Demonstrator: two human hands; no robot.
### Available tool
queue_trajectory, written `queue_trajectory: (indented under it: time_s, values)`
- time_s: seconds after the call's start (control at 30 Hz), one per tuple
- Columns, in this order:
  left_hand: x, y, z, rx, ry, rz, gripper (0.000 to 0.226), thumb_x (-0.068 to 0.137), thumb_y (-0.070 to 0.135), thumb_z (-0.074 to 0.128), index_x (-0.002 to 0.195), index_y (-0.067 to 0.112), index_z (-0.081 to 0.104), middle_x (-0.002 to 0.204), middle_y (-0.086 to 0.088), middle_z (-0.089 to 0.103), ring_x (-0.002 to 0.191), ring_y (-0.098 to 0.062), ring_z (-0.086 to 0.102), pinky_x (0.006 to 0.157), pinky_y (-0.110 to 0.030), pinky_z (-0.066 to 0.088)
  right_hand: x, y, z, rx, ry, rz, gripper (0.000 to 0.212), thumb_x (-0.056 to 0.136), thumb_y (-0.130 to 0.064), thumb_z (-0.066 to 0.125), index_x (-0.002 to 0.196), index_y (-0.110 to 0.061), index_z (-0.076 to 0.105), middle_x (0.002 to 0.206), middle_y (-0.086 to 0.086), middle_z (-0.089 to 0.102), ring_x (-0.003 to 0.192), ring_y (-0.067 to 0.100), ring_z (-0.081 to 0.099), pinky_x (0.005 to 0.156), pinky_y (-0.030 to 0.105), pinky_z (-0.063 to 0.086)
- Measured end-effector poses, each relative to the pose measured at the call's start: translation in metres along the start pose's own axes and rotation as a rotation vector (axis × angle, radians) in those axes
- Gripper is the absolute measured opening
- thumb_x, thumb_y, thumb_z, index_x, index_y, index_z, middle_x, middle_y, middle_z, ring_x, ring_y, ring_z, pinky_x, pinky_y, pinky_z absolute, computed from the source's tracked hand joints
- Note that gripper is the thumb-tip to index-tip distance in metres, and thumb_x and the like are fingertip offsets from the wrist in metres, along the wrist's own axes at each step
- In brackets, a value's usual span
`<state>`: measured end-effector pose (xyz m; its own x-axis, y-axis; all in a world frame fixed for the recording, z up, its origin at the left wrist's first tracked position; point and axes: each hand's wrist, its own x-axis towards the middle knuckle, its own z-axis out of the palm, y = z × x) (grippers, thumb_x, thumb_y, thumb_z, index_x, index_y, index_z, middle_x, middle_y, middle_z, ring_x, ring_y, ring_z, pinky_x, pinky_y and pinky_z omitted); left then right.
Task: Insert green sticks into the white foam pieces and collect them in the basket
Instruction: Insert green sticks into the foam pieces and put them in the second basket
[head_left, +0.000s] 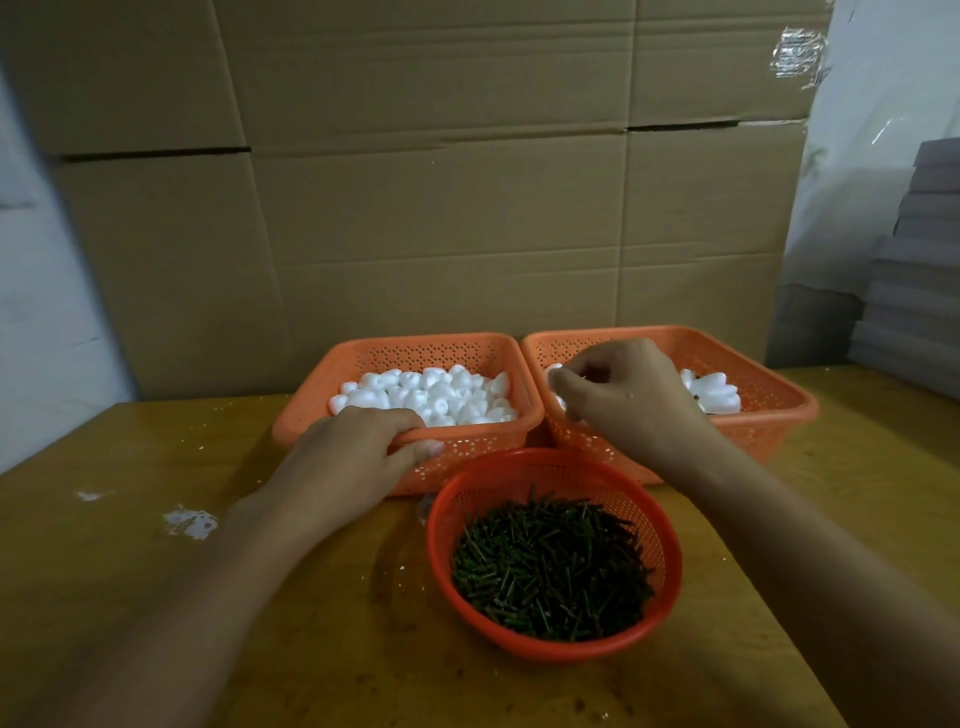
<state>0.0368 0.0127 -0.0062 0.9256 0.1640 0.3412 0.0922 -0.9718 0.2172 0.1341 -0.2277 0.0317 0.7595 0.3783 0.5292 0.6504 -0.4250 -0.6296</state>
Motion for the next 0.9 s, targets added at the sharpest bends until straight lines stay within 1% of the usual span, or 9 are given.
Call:
queue_trajectory:
  time_s: [0.07,0.17,0.27,0.4,0.5,0.6,0.73,0.83,0.9]
  values:
    - [0.000,0.000,0.000,0.013,-0.012,-0.005,0.032,0.092,0.065,0.049,0.100,0.040,0.067,0.086,0.017,0.066,0.080,-0.002,0.059,0.062,-0.027,0.043,-0.003,-0.005,0.002,0.014,-0.190,-0.045,0.028,0.088,-0.020,0.065,0.060,-0.016,0.069,0.052,-0.004,0.065,0.041,0.002,0.049,0.047,0.022,0.040]
    - [0.002,0.002,-0.001,0.018,-0.039,-0.026,0.037,0.090,0.070,0.045,0.102,0.041,0.065,0.087,0.018,0.065,0.081,0.000,0.058,0.065,-0.027,0.045,-0.010,-0.004,0.006,-0.035,-0.609,-0.023,0.011,0.091,-0.028,0.069,0.091,-0.019,0.075,0.071,0.000,0.073,0.052,0.007,0.062,0.052,0.024,0.052]
    - [0.005,0.007,-0.003,-0.007,-0.050,-0.044,0.042,0.090,0.072,0.041,0.111,0.043,0.063,0.096,0.019,0.063,0.089,-0.003,0.058,0.070,-0.029,0.045,-0.016,0.000,0.014,-0.312,-0.881,-0.096,0.029,0.090,-0.042,0.067,0.116,-0.030,0.068,0.094,-0.014,0.069,0.077,0.003,0.062,0.064,0.016,0.042]
    - [0.010,0.018,-0.004,-0.129,-0.032,-0.053,0.040,0.094,0.066,0.041,0.111,0.039,0.066,0.104,0.019,0.065,0.092,-0.002,0.058,0.080,-0.034,0.050,-0.019,0.003,0.021,-0.427,-0.950,-0.112,0.051,0.088,-0.050,0.067,0.136,-0.035,0.056,0.133,-0.011,0.059,0.120,0.012,0.055,0.086,0.025,0.039]
    - [0.019,0.029,-0.002,-0.149,-0.063,-0.051,0.038,0.097,0.062,0.039,0.103,0.038,0.067,0.099,0.016,0.064,0.097,-0.007,0.059,0.090,-0.036,0.046,-0.020,0.004,0.024,-0.464,-0.978,-0.130,0.056,0.088,-0.051,0.066,0.140,-0.036,0.051,0.140,-0.008,0.054,0.126,0.016,0.051,0.088,0.028,0.038]
    - [0.033,0.038,-0.002,-0.079,-0.055,-0.049,0.040,0.099,0.063,0.031,0.082,0.039,0.060,0.089,0.013,0.058,0.106,-0.015,0.056,0.090,-0.035,0.037,-0.021,0.005,0.025,-0.469,-0.975,-0.144,0.056,0.088,-0.049,0.066,0.140,-0.035,0.051,0.140,-0.007,0.053,0.126,0.016,0.051,0.085,0.027,0.035]
    - [0.054,0.054,-0.003,-0.114,-0.159,-0.072,0.053,0.101,0.063,0.026,0.083,0.029,0.062,0.090,0.012,0.063,0.105,-0.019,0.060,0.086,-0.034,0.027,-0.021,0.007,0.025,-0.455,-0.966,-0.131,0.055,0.088,-0.048,0.067,0.139,-0.036,0.051,0.140,-0.007,0.053,0.124,0.017,0.051,0.082,0.028,0.036]
    - [0.064,0.064,0.000,-0.127,-0.269,-0.067,0.060,0.103,0.061,0.023,0.112,0.023,0.069,0.127,0.004,0.064,0.127,-0.021,0.052,0.090,-0.032,0.026,-0.020,0.008,0.026,-0.455,-0.972,-0.129,0.055,0.088,-0.049,0.066,0.140,-0.036,0.051,0.140,-0.006,0.052,0.124,0.018,0.051,0.083,0.030,0.038]
    - [0.066,0.070,0.002,-0.071,-0.337,-0.047,0.060,0.104,0.061,0.021,0.138,0.029,0.057,0.153,0.003,0.045,0.146,-0.020,0.032,0.103,-0.034,0.021,-0.020,0.008,0.027,-0.453,-0.972,-0.130,0.054,0.089,-0.049,0.066,0.139,-0.036,0.051,0.140,-0.006,0.052,0.124,0.018,0.051,0.084,0.030,0.039]
